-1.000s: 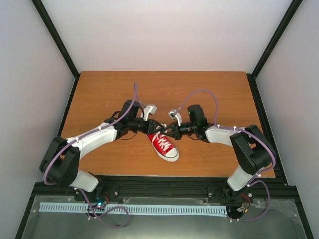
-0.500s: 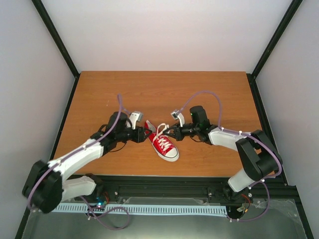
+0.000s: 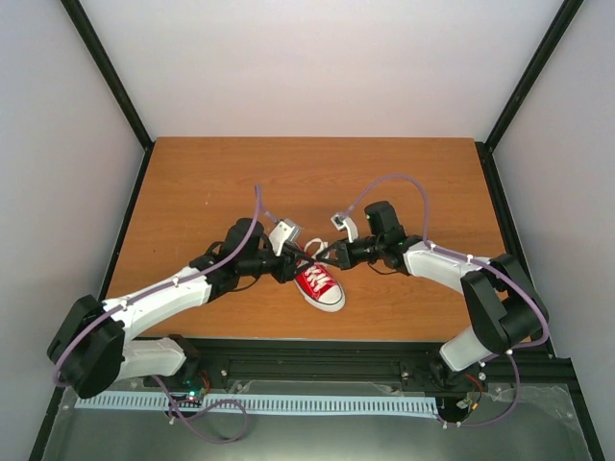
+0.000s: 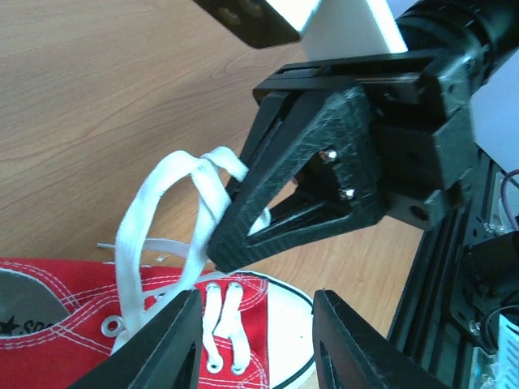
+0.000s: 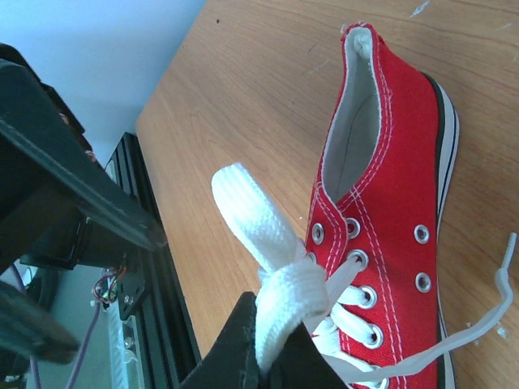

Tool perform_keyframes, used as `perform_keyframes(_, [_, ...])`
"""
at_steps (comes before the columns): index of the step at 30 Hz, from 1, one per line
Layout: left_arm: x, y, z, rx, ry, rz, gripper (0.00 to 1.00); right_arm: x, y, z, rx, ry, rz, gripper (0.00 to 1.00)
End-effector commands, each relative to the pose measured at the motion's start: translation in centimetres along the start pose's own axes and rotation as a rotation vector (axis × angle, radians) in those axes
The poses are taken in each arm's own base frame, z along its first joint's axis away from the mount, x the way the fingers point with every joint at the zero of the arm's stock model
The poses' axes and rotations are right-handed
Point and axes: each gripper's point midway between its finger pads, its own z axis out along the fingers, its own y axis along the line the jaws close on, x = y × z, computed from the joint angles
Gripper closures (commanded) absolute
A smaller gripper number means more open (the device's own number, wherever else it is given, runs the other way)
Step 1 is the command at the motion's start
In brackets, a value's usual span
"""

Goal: Tie the shoes

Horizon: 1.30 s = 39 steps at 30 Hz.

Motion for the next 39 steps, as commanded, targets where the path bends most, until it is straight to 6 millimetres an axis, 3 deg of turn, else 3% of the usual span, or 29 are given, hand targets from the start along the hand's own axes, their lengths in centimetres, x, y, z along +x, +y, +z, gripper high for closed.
perform_keyframes(1, [-2.9,-1.1,0.4,0.034,-0.065,0.105,0.61,-1.1,1.1,-0.8,-0.022,-0.019,0.016,0.97])
perform_keyframes(18, [-1.2,2.0,3.6,-0.051,0.027,0.168,0.66,-1.3,1.8,-1.0,-0.057,-0.022,0.008,0.97])
perform_keyframes(32, [0.3,3.4,4.5,-0.088,0.066,0.182,0.76,-1.4,1.7,-1.0,-0.068,-0.02,0.015,0.97])
perform_keyframes(39, [0.8,3.8,4.5,-0.101,0.074,0.187,0.72,-1.5,1.6,-1.0,-0.07,-0.019,0.022,0.97])
